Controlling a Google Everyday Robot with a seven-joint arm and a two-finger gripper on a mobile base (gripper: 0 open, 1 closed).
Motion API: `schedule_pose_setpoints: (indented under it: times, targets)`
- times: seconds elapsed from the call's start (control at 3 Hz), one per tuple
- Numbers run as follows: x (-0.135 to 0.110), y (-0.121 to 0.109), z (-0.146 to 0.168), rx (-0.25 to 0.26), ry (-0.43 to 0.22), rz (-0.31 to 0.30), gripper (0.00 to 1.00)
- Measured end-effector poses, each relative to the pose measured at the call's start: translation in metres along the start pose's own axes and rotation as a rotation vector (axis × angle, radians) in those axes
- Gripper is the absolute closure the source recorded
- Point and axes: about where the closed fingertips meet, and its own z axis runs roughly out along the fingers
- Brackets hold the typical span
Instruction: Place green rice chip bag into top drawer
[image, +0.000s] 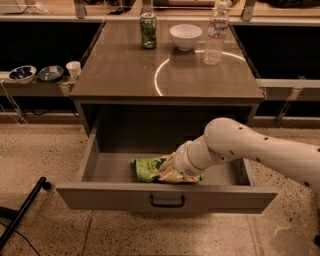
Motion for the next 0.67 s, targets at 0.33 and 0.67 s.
schedule_pose_setpoints:
  times: [0.33,0.67]
  targets:
    - [0.0000,0.0000,0.0000,0.000,0.000,0.000,0.05]
    - [0.0000,0.0000,0.0000,0.000,0.000,0.000,0.00]
